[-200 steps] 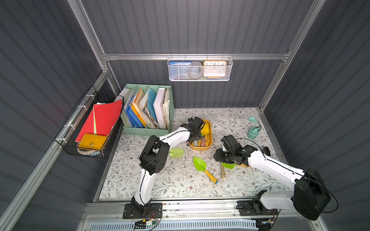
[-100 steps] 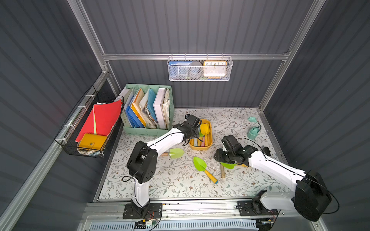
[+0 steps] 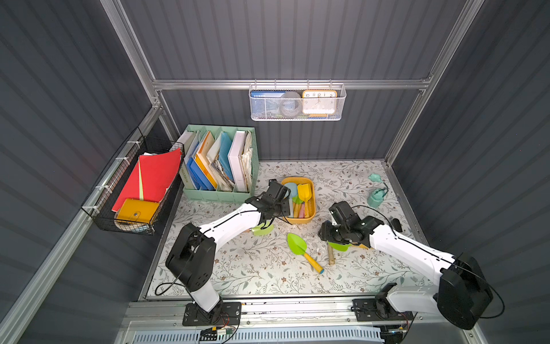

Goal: Put the shovel into the storage box
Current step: Pick up the shovel from the center of the board.

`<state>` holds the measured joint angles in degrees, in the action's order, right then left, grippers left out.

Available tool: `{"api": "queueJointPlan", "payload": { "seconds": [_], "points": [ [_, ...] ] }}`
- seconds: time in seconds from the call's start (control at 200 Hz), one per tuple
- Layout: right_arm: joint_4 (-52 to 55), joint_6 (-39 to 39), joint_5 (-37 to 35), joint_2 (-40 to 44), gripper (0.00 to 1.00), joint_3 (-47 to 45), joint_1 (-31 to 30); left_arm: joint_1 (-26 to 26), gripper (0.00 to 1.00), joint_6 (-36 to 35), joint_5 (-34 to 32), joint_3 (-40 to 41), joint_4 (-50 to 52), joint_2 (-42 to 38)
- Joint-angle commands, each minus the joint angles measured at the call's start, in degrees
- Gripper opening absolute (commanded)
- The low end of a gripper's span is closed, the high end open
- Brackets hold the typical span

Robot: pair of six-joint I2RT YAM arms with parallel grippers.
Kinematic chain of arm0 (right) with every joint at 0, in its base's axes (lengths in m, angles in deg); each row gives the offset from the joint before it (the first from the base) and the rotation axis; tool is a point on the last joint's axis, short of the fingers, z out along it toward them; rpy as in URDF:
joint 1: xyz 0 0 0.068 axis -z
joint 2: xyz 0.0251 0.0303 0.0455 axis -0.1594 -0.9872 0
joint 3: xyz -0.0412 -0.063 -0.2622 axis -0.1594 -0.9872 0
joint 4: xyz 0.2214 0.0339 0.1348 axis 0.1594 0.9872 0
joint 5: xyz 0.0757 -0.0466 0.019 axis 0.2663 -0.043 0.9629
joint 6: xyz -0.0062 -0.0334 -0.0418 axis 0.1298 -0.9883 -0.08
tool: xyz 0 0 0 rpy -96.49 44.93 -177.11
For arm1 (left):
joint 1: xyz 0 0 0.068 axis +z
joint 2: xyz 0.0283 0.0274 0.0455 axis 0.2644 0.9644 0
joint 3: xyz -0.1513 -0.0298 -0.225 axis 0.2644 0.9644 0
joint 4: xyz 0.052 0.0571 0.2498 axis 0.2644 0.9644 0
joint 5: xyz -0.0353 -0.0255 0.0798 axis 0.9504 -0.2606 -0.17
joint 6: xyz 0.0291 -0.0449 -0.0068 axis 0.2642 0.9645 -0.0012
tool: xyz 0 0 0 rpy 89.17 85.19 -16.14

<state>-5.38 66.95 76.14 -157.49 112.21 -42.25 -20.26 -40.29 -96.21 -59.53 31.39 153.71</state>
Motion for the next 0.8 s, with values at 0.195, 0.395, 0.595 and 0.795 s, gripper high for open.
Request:
{"api": "queueJointPlan", "payload": {
  "seconds": [0.195,0.395,0.595,0.795],
  "points": [
    [2.3,-0.9,-0.2,0.2,0.57,1.6,0.3,-0.1,0.6,0.5,3.2,7.7,-4.2,-5.9],
    [2.1,-1.2,1.9,-0.2,0.57,2.0,0.1,-0.1,0.64,4.1,3.6,12.3,-4.3,-9.1],
    [1.4,-1.4,2.9,-0.9,0.57,2.0,0.0,0.2,0.7,5.3,-0.3,14.8,-0.2,-11.2],
    [1.3,-1.5,3.3,-0.9,0.57,2.0,-0.4,2.7,0.79,4.2,-4.2,14.2,4.0,-10.9]
  ]
}}
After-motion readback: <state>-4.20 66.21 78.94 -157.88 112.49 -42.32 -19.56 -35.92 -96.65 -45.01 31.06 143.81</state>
